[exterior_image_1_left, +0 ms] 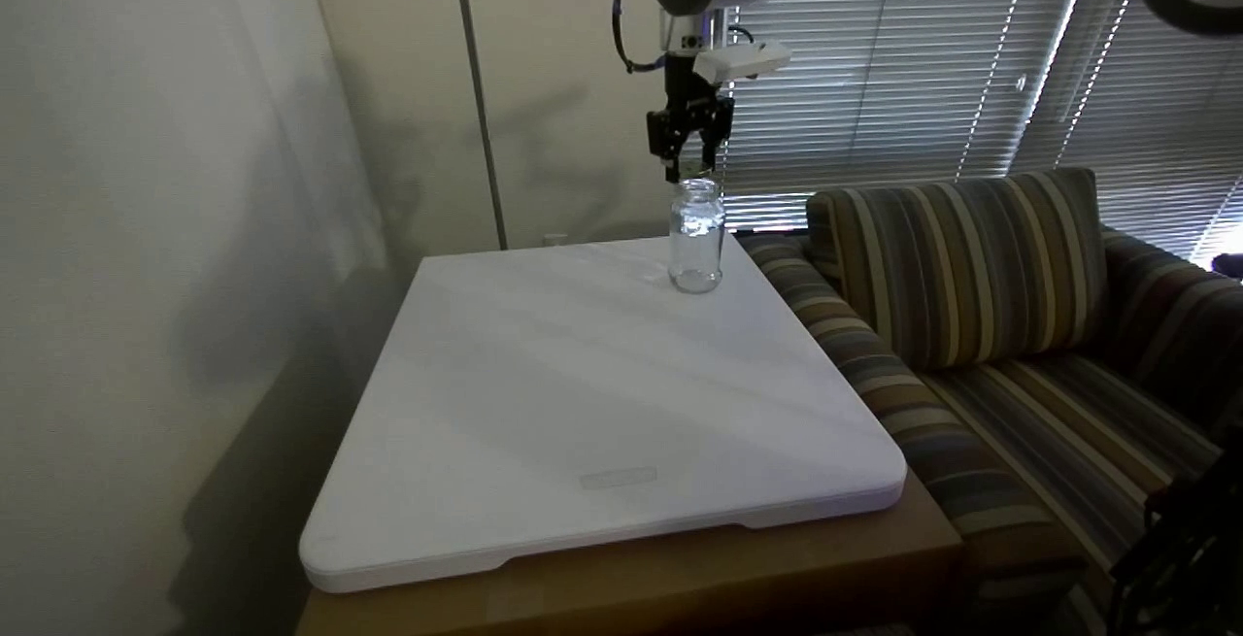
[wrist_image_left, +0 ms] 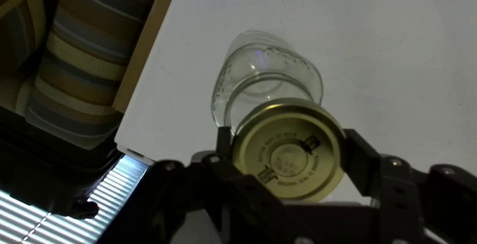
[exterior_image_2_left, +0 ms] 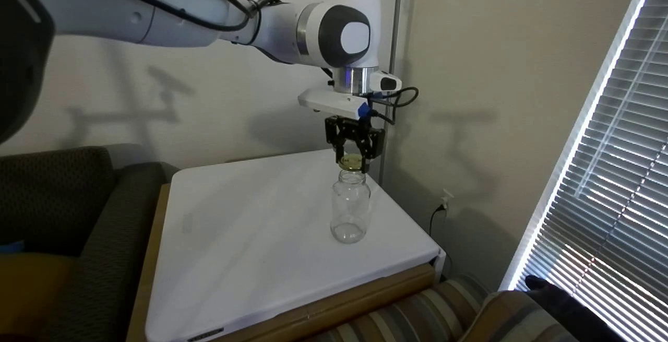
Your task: Remove the lid from the glass jar
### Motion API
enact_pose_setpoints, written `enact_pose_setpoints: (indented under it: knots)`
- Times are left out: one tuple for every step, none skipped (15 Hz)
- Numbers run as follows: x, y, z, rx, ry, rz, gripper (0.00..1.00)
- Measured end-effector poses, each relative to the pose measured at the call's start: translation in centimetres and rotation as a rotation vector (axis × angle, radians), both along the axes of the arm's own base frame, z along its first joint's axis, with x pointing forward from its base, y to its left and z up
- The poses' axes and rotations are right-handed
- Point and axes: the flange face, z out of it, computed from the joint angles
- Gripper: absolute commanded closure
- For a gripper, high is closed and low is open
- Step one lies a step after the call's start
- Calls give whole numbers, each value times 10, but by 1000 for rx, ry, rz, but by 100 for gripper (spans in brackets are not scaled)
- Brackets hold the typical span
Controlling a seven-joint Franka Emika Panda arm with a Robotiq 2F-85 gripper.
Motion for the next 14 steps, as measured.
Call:
enact_pose_setpoints:
  knots:
    - [1, 3, 2, -4, -3, 5, 53]
    - [1, 6, 4, -9, -6, 10, 53]
    - [2, 10, 7, -16, -11, 17, 53]
    - [3, 14, 10, -23, -15, 25, 53]
    - [4, 19, 12, -31, -19, 33, 53]
    - [5, 24, 14, -37, -23, 41, 49]
    - [5, 30, 16, -42, -26, 50, 44]
    - [6, 36, 17, -45, -27, 58, 53]
    - [6, 43, 18, -47, -26, 67, 53]
    - [6, 49, 18, -48, -24, 77, 53]
    - [6, 55, 17, -48, -21, 87, 53]
    - [6, 62, 17, -48, -16, 102, 53]
    - [5, 68, 16, -48, -10, 119, 53]
    - [4, 73, 16, -47, -1, 135, 53]
